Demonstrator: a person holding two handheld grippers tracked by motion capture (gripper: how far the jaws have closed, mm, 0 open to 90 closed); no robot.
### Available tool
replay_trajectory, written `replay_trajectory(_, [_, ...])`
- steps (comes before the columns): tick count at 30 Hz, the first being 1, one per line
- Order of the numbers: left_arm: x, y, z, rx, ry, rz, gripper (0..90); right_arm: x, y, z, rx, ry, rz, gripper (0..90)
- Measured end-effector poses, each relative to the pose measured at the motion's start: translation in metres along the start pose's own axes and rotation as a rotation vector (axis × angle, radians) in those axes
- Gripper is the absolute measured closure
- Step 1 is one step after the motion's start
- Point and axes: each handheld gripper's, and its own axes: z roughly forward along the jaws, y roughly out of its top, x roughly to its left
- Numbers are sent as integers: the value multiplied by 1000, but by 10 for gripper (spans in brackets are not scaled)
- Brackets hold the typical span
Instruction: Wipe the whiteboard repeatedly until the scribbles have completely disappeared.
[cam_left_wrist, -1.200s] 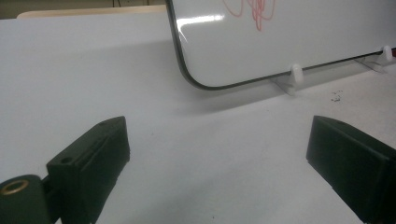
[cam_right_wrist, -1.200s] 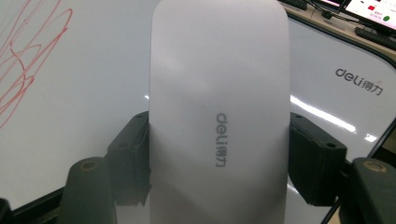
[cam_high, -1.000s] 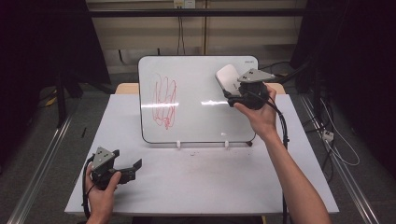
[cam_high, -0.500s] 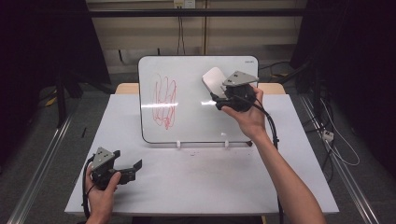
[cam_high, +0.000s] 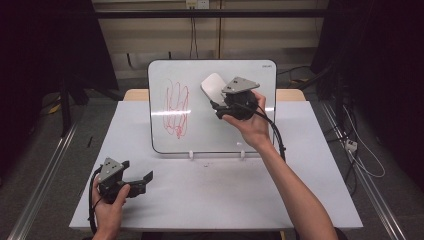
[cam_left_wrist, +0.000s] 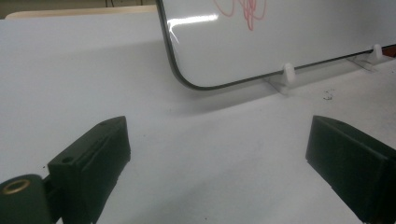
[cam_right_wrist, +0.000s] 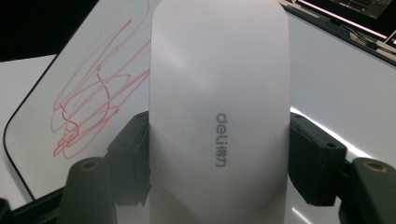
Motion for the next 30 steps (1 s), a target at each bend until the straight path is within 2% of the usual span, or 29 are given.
replay_trajectory(11, [0, 0, -2, -7, 2, 0, 63, 19, 22, 12, -27, 20, -35, 318])
replay_trajectory(23, [1, 0, -3, -11, 1, -5, 63, 25, 44, 34, -20, 22, -57, 318])
replay_trajectory(25, [1, 0, -1, -14, -2, -18, 64, 27, 47, 36, -23, 23, -59, 318])
replay_trajectory(29, [2, 0, -2, -8, -1, -9, 63, 29, 51, 42, -21, 25, -62, 318])
replay_trajectory(30, [2, -1, -2, -15, -5, -20, 63, 29, 52, 43, -19, 25, -61, 318])
